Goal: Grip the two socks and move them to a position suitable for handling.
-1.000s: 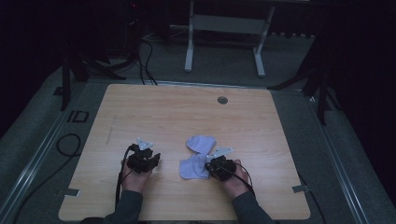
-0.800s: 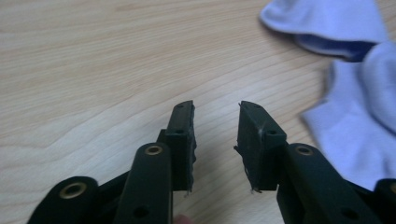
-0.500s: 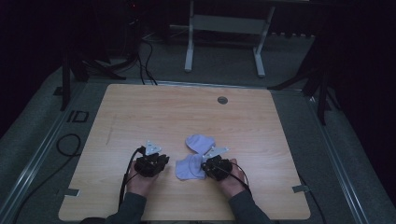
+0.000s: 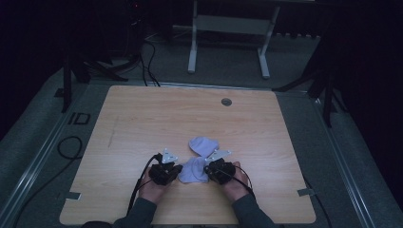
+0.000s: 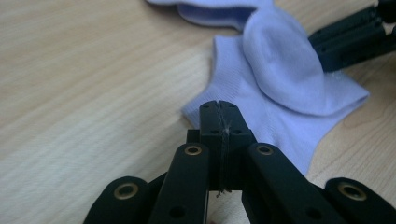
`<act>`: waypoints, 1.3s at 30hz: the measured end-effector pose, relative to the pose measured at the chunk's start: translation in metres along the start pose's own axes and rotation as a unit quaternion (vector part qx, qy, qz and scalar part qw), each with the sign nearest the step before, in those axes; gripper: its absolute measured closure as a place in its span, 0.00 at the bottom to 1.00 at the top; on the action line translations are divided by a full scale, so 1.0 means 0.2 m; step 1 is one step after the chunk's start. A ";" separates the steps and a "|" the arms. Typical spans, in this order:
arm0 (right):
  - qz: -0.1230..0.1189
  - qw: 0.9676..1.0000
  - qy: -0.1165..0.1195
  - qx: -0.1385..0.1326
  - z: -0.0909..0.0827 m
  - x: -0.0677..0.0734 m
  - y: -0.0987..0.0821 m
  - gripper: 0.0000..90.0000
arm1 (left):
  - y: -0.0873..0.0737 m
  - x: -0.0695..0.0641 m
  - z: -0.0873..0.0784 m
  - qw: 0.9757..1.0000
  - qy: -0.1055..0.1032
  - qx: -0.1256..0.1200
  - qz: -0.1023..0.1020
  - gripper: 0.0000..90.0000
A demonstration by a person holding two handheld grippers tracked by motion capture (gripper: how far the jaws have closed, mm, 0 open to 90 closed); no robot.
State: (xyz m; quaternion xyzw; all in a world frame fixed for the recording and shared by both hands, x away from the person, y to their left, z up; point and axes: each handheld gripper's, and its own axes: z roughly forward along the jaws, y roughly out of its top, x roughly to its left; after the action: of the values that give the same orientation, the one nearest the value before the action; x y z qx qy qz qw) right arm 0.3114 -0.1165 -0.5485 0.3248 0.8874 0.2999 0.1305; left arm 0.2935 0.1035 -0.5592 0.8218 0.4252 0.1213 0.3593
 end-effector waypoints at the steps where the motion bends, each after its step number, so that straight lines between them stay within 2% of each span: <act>1: -0.003 1.000 -0.001 0.000 0.00 0.00 0.00 0.96 | 0.00 0.00 0.00 1.000 -0.001 -0.002 0.001 1.00; 6: -0.007 1.000 -0.003 0.003 0.00 0.01 0.01 0.94 | 0.00 0.00 0.00 1.000 -0.001 0.002 0.000 1.00; 9: -0.007 1.000 -0.003 0.003 -0.02 0.02 0.01 0.92 | 0.00 -0.01 0.00 1.000 0.004 0.003 0.008 1.00; 18: -0.035 0.999 -0.009 -0.023 -0.08 0.09 0.10 0.92 | 0.00 -0.01 0.00 1.000 0.004 0.001 0.005 1.00; 27: -0.036 0.999 0.017 -0.013 0.01 0.11 0.15 0.91 | 0.00 0.00 0.00 1.000 -0.003 -0.001 0.000 1.00; 35: -0.043 0.999 0.011 -0.022 0.02 0.14 0.22 0.89 | 0.00 0.01 0.00 1.000 -0.005 0.000 -0.001 1.00; 39: -0.039 0.999 0.013 -0.007 0.07 0.13 0.22 0.88 | 0.00 0.01 0.00 1.000 -0.007 0.000 -0.002 1.00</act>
State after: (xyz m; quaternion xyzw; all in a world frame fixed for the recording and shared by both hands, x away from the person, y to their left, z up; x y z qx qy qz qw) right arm 0.3200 -0.0667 -0.5338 0.2850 0.8989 0.3049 0.1330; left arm 0.2941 0.1051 -0.5599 0.8219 0.4240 0.1150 0.3625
